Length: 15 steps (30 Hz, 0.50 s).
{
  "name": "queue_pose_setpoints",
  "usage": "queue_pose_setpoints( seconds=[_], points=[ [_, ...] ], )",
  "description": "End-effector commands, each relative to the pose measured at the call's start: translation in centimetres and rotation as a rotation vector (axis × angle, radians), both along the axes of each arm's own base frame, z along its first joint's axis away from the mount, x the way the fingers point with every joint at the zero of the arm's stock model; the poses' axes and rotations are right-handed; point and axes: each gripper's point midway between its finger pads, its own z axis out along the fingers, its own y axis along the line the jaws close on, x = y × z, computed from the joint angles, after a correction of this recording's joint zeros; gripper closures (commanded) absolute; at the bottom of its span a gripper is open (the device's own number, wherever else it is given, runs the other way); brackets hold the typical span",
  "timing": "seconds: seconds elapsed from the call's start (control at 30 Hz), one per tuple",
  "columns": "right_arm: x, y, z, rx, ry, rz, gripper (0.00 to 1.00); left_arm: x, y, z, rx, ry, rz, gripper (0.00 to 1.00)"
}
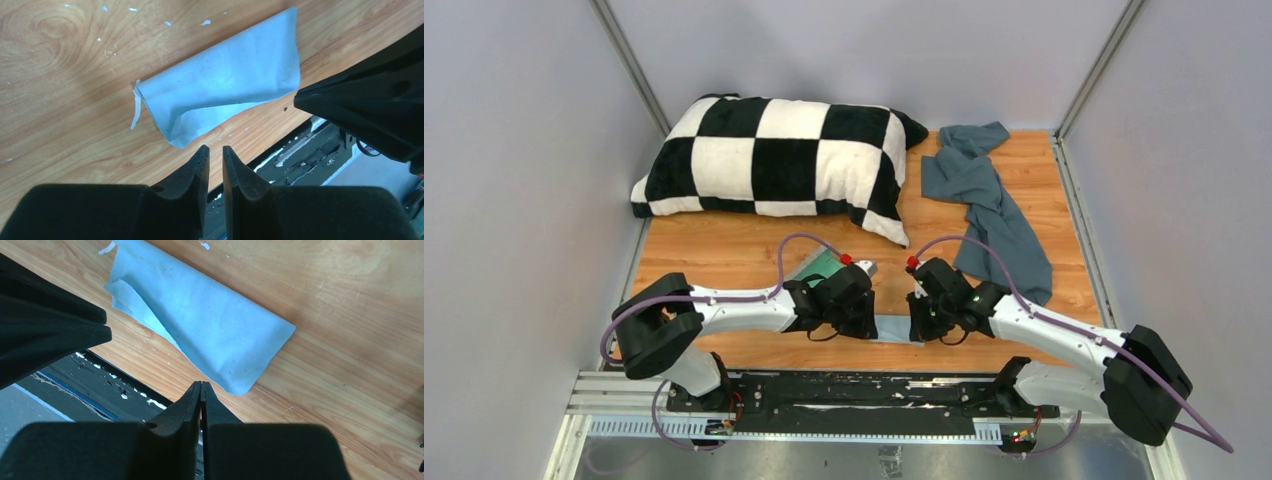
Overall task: Organize the sunglasses
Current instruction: Fold the glasses cleaning cloth at the center of the board.
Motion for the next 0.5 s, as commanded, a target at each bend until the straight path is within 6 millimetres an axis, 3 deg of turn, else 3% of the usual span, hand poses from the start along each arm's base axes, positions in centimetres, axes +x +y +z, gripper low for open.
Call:
queue_pose_setpoints(
  seconds=[0.0, 0.2, 0.47],
  points=[
    [0.3, -0.3, 0.8, -0.026, -0.034, 0.004, 0.91, 0.5, -0.8, 0.5, -0.015, -0.024, 0.005, 0.78],
    [2.0, -1.1, 0.8, -0.074, -0.089, -0.1, 0.93, 1.8, -0.7, 1.8, -0.002, -0.087, 0.033, 0.77],
    [2.3, 1.6, 0.3, -0.024, -0.043, -0.051, 1.0, 3.0, -0.3, 0.4, 0.084, -0.097, 0.045, 0.77]
  ],
)
